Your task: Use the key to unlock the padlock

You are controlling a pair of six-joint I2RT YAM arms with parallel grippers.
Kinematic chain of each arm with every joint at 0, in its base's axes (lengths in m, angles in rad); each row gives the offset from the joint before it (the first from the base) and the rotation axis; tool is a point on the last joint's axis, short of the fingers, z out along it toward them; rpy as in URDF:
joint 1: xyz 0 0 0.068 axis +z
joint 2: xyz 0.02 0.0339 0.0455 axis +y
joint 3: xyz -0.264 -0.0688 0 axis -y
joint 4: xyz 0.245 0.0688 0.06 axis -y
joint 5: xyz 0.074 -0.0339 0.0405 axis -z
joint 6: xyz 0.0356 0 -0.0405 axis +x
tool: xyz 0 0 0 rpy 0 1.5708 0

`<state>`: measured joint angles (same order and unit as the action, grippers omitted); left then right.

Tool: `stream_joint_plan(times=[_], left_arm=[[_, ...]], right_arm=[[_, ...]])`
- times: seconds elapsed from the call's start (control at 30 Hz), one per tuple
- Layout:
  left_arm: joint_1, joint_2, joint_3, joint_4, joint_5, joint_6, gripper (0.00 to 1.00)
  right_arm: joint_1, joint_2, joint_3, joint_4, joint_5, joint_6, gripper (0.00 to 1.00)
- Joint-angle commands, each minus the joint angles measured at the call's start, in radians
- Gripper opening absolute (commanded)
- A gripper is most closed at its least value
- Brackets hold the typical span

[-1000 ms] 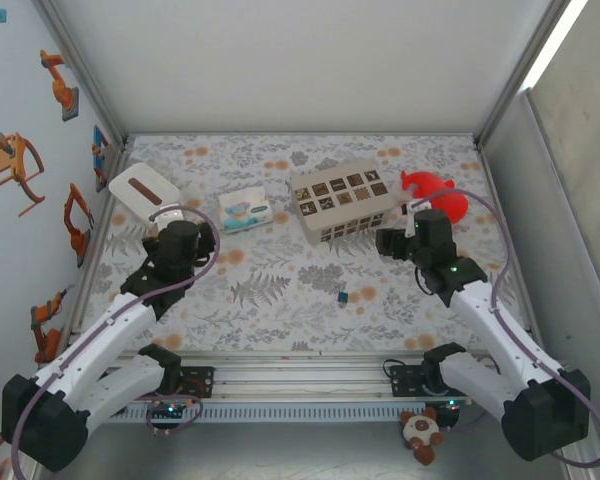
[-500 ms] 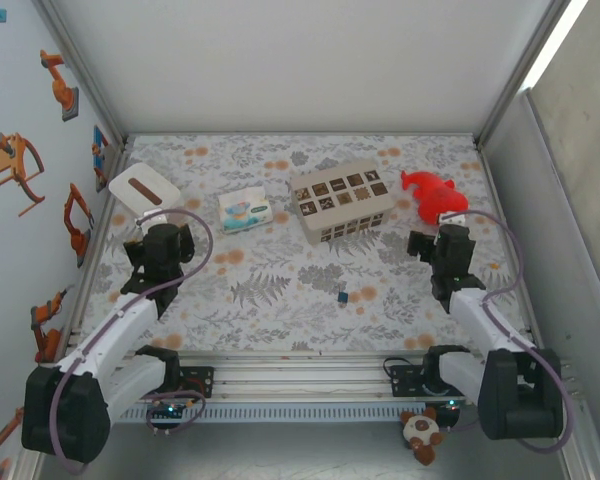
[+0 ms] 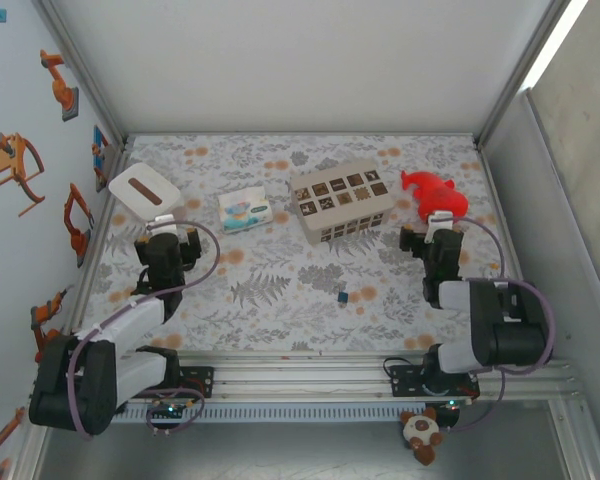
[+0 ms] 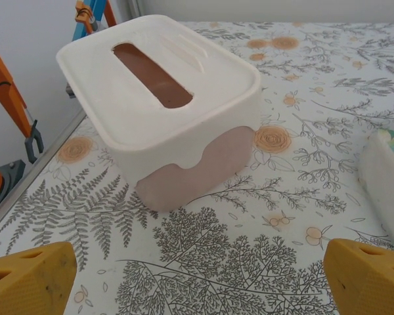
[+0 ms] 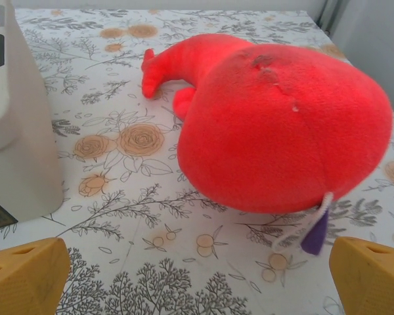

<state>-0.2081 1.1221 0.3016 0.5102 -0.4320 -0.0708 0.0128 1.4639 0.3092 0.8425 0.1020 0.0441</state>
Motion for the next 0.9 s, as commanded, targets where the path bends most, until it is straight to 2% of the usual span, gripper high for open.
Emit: stream_joint_plan(times=[0.0, 0.23, 0.37, 0.47, 0.57, 0.67, 0.87], left_arm=[[0.024, 0.046, -0.032, 0.201, 0.088, 0.030, 0.96], [0.062, 0.220, -0.038, 0.433, 0.162, 0.102, 0.96], [0.117, 0.330, -0.037, 0.521, 0.237, 0.066, 0.96], [0.131, 0.459, -0.033, 0.667, 0.283, 0.071, 0.96], [0.141, 0.398, 0.055, 0.391, 0.301, 0.060, 0.96], [0.201, 0.415, 0.111, 0.308, 0.385, 0.017, 0.96], [0.197, 0.421, 0.106, 0.334, 0.378, 0.022, 0.96]], right_arm=[[-0.011, 0.088, -0.009, 0.209, -0.044, -0.029, 0.99], [-0.055, 0.081, 0.076, 0.035, -0.089, 0.017, 1.00], [-0.073, 0.080, 0.080, 0.022, -0.105, 0.033, 1.00], [-0.073, 0.078, 0.080, 0.020, -0.104, 0.031, 1.00], [-0.071, 0.078, 0.080, 0.018, -0.102, 0.030, 1.00], [-0.073, 0.078, 0.080, 0.018, -0.102, 0.030, 1.00], [-0.073, 0.079, 0.080, 0.018, -0.102, 0.030, 1.00]])
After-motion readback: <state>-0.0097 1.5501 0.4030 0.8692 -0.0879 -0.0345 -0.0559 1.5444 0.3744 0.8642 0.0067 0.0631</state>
